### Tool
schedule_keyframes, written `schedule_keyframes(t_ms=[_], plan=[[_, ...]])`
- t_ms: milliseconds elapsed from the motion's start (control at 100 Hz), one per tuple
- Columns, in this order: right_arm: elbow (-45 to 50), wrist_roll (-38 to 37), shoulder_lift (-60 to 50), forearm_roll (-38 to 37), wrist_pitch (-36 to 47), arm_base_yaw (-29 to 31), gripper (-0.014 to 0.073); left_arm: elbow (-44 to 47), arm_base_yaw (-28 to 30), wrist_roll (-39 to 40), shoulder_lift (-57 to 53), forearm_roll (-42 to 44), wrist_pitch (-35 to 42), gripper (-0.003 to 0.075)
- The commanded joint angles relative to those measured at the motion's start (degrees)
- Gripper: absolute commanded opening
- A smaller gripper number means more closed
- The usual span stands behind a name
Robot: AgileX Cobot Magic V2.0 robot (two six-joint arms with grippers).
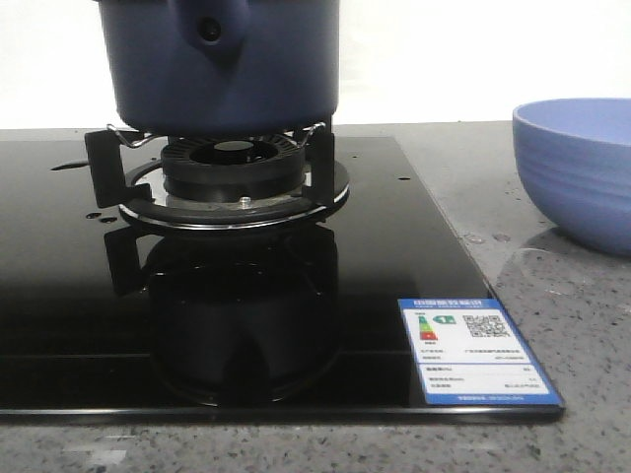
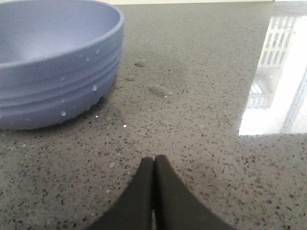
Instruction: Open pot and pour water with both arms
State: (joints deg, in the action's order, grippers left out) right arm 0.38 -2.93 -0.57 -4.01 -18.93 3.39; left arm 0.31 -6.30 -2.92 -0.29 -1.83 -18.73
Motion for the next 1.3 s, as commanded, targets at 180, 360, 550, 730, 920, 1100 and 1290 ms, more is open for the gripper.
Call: schedule_keyframes(t_ms=[180, 360, 550, 730, 920, 1100, 1290], plan=[[1.52, 0.09, -1.05, -0.05, 1.02, 0.50, -0.0063, 1.51, 0.11, 0.53, -1.28, -0.21, 2.92, -0.0020], [1.52, 0.09, -1.05, -0.05, 1.02, 0.50, -0.0063, 1.51, 0.11, 0.53, -1.28, -0.21, 2.92, -0.0020], [1.52, 0.09, -1.05, -0.05, 1.02, 0.50, -0.0063, 1.51, 0.11, 0.53, -1.28, -0.21, 2.92, -0.0020], [1.52, 0.09, -1.05, -1.38, 2.64, 0.50, -0.0063, 1.51, 0.11, 0.11, -1.28, 2.78, 5.46, -0.0020], [1.52, 0.09, -1.05, 12.78, 17.84, 0.50, -0.0063, 1.51, 0.11, 0.11, -1.28, -16.16, 17.94, -0.0020], [1.33, 0.09, -1.05, 32.10, 23.19, 0.40, -0.0063, 1.51, 0.11, 0.11, -1.28, -39.22, 23.64, -0.0020], [-0.50, 0.09, -1.05, 35.64, 23.18, 0.40, -0.0062, 0.55, 0.00, 0.11, -1.28, -54.76, 22.07, -0.0020]])
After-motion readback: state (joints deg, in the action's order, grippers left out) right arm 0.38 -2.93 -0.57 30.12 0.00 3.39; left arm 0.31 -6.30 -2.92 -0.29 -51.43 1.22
